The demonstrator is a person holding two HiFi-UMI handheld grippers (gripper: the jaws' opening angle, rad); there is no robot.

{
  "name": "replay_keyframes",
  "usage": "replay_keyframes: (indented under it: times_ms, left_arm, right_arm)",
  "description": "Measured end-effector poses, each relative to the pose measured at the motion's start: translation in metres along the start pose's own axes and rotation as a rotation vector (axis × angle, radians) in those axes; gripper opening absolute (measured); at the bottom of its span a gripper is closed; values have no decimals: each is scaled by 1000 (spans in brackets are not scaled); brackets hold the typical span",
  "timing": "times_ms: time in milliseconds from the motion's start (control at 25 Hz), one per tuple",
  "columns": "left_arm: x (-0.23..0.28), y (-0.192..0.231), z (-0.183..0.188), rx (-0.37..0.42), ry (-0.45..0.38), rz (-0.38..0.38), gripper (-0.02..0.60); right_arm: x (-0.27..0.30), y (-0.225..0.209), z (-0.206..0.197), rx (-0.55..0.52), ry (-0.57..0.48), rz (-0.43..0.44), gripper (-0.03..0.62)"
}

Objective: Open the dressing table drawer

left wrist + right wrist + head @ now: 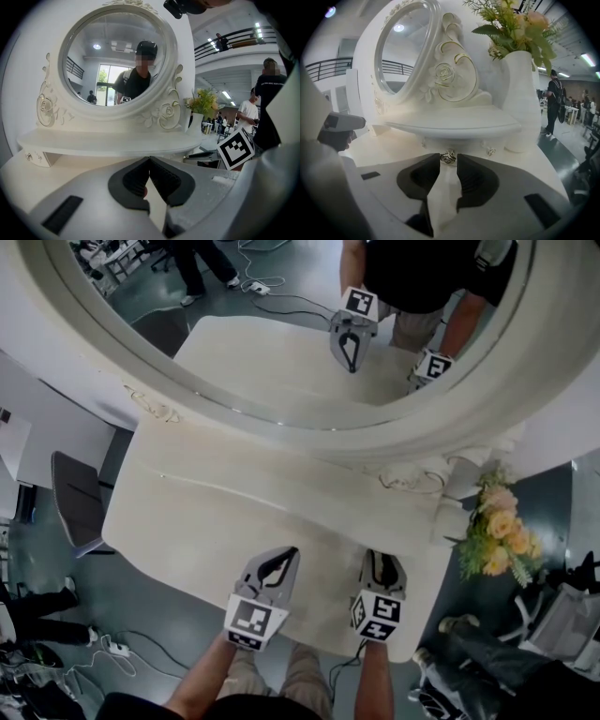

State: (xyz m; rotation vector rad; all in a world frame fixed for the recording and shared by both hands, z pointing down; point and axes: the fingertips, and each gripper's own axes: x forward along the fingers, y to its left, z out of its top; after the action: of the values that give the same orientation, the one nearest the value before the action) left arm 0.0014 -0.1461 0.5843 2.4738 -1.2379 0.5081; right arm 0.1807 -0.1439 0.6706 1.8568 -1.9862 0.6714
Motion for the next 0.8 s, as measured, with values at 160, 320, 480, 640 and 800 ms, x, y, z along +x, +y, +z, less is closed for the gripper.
replay_keyframes:
  times_ms: [160,320,480,640,800]
  left_arm:
    - [1,0,2,-1,-4,-3,3]
    - [0,-1,0,-15,8,-4,3]
    - [1,0,2,3,-9,-6,3]
    - [0,0,2,4,-8,-10,3]
    - [-2,-1,2,-4,-3,-17,3]
  right_arm:
    - [1,1,0,-12,4,2,99]
    - [1,1,0,-18,7,-1,97]
    - [2,1,-1,-20,12,-6,97]
    - [1,1,-1,-21,16,-11,96]
    - [0,0,-2,-21,17,-20,96]
